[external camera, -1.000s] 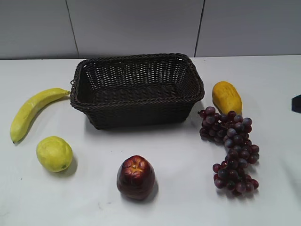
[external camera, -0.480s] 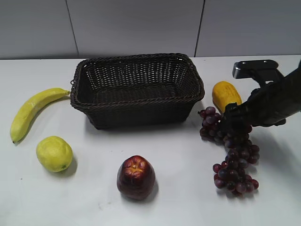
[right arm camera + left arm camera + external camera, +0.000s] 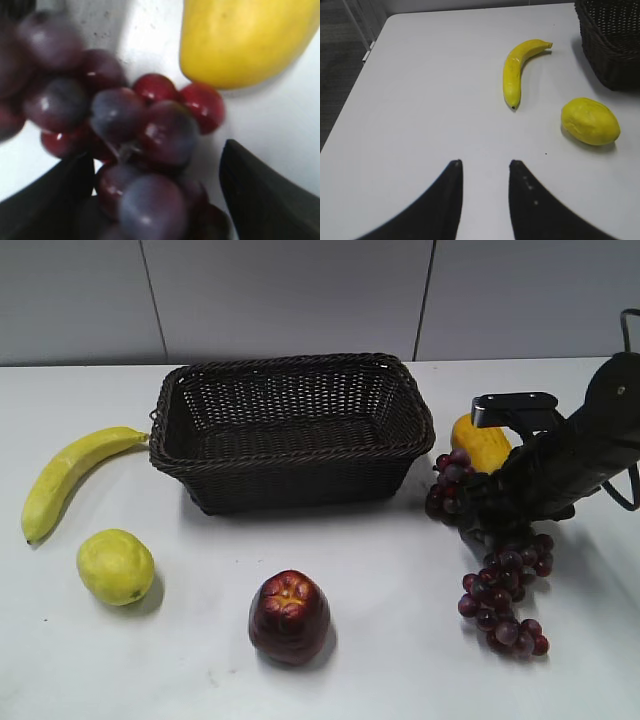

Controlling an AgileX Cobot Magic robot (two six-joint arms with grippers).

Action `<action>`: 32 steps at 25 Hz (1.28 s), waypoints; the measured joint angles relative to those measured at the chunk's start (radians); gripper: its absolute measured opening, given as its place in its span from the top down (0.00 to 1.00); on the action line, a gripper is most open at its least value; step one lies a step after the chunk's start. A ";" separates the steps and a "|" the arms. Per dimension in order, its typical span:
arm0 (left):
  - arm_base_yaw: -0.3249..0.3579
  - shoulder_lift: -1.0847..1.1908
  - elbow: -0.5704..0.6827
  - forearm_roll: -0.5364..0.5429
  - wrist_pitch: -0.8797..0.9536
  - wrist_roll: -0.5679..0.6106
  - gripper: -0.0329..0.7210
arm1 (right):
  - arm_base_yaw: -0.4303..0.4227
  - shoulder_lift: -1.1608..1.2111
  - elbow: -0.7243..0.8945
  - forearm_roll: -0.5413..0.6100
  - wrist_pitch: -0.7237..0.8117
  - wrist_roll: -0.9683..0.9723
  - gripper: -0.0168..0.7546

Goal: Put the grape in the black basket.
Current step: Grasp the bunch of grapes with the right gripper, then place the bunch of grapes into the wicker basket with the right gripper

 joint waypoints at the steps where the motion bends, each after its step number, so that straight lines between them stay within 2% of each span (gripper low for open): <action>1: 0.000 0.000 0.000 0.000 0.000 0.000 0.64 | 0.000 0.001 0.000 0.000 0.002 0.000 0.38; 2: 0.000 0.000 0.000 0.000 0.000 0.000 0.64 | 0.000 0.002 0.000 0.000 0.003 0.000 0.50; 3: 0.000 0.000 0.000 0.000 0.000 0.000 0.64 | 0.000 0.002 0.000 0.000 0.003 0.000 0.56; 12: 0.000 0.000 0.000 0.000 0.000 0.000 0.64 | 0.000 -0.012 0.000 -0.002 0.020 0.000 0.56; 19: 0.000 0.000 0.000 0.000 0.000 0.000 0.64 | 0.000 -0.254 -0.047 -0.006 0.233 0.000 0.57; 25: 0.000 0.000 0.000 0.000 0.000 0.000 0.64 | 0.000 -0.453 -0.306 0.001 0.355 -0.001 0.58; 32: 0.000 0.000 0.000 0.000 0.000 0.000 0.64 | 0.032 -0.372 -0.670 0.091 0.402 -0.075 0.58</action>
